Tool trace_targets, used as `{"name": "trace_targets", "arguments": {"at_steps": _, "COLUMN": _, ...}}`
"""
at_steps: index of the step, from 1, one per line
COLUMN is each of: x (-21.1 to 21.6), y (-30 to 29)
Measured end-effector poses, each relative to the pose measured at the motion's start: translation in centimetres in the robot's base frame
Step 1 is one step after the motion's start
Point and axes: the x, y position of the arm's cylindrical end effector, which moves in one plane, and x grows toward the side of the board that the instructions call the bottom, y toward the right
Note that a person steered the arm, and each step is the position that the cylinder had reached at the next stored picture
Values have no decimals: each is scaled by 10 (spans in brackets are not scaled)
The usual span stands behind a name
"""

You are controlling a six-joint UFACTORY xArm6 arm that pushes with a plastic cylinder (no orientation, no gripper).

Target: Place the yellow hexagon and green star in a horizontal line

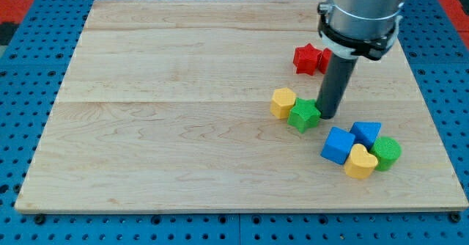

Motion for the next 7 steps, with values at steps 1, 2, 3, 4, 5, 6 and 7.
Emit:
{"name": "trace_targets", "arguments": {"at_steps": 1, "x": -9, "y": -22}}
{"name": "trace_targets", "arguments": {"at_steps": 2, "x": -20, "y": -49}}
{"name": "trace_targets", "arguments": {"at_steps": 3, "x": -28, "y": -83}}
{"name": "trace_targets", "arguments": {"at_steps": 4, "x": -28, "y": -129}}
{"name": "trace_targets", "arguments": {"at_steps": 5, "x": -28, "y": -168}}
{"name": "trace_targets", "arguments": {"at_steps": 6, "x": -28, "y": -202}}
{"name": "trace_targets", "arguments": {"at_steps": 7, "x": -21, "y": -206}}
